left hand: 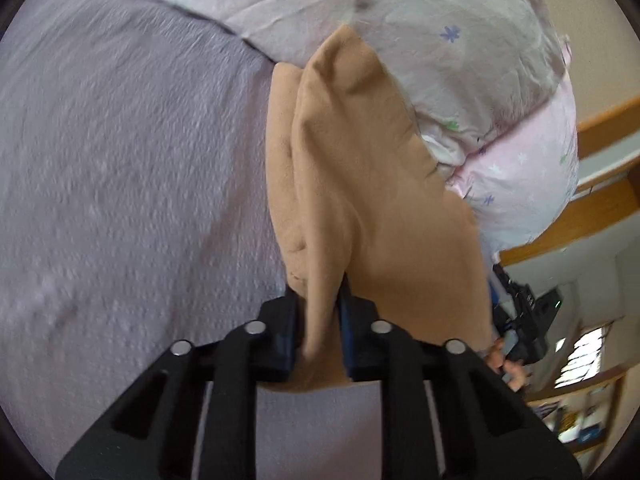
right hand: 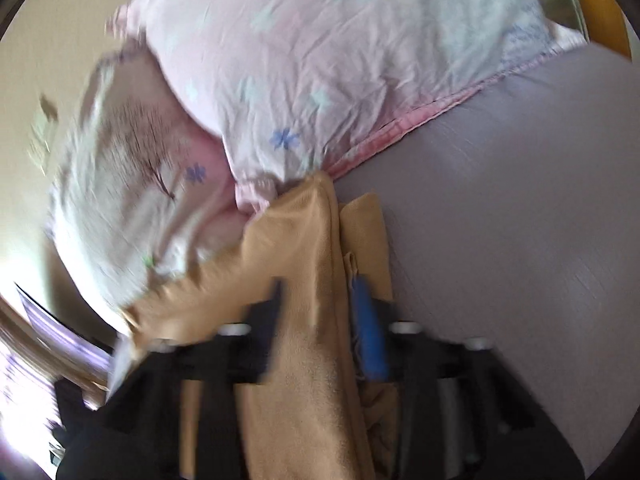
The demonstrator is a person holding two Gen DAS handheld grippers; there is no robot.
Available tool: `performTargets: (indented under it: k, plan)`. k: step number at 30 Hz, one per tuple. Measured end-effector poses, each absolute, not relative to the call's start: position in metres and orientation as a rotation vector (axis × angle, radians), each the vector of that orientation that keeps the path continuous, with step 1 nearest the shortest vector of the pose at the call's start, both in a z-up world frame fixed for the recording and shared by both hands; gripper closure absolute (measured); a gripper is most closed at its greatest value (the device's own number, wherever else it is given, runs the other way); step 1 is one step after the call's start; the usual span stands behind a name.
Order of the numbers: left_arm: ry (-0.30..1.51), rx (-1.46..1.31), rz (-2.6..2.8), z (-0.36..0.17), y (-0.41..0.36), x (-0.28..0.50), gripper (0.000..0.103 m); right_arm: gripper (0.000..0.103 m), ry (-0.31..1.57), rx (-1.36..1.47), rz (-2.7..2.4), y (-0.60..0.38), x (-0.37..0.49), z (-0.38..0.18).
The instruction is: Fold small clothes
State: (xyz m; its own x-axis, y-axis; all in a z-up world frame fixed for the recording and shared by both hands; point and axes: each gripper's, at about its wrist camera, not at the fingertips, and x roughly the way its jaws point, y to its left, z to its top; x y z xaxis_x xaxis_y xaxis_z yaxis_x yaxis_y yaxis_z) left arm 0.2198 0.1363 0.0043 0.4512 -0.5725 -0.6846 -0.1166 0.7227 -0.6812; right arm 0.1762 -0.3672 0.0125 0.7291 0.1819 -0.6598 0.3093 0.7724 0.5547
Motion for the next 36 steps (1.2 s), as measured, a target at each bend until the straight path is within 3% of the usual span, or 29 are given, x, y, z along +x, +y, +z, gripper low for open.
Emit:
performTargets:
  k: [6,11,15,16,18,21,23,24,32,36]
  plan:
    - [0.945,-0.734,-0.397,0.063,0.113,0.218,0.091,0.049,0.652,0.796,-0.064,-0.391,0.163,0.028]
    - [0.874,-0.531,-0.634,0.131,-0.009,0.239,0.092,0.049,0.617,0.837,-0.075,-0.402,0.157,0.033]
    - [0.988,-0.37,-0.796,0.123,-0.13,0.258,0.088,0.049,0.628,0.838,-0.095,-0.412,0.152,0.03]
    - [1.033,-0.333,-0.825,0.115,-0.15,0.259,0.083,0.049,0.645,0.839,-0.107,-0.414,0.152,0.028]
    - [1.091,-0.318,-0.899,0.102,-0.172,0.255,0.081,0.049,0.671,0.836,-0.114,-0.416,0.153,0.024]
    - [1.05,-0.36,-0.949,0.106,-0.154,0.245,0.069,0.042,0.708,0.83,-0.102,-0.414,0.155,0.022]
    - [0.976,-0.351,-0.905,0.116,-0.124,0.235,0.048,0.038,0.747,0.832,-0.077,-0.407,0.159,0.019]
    - [0.949,-0.334,-0.837,0.119,-0.105,0.231,0.046,0.038,0.774,0.828,-0.059,-0.403,0.161,0.017]
    - [1.061,-0.408,-0.579,0.079,-0.02,0.242,0.044,0.051,0.824,0.555,0.107,-0.343,0.169,0.045]
    - [1.087,-0.438,-0.593,0.065,-0.014,0.241,0.043,0.066,0.973,0.444,0.071,-0.324,0.204,0.02]
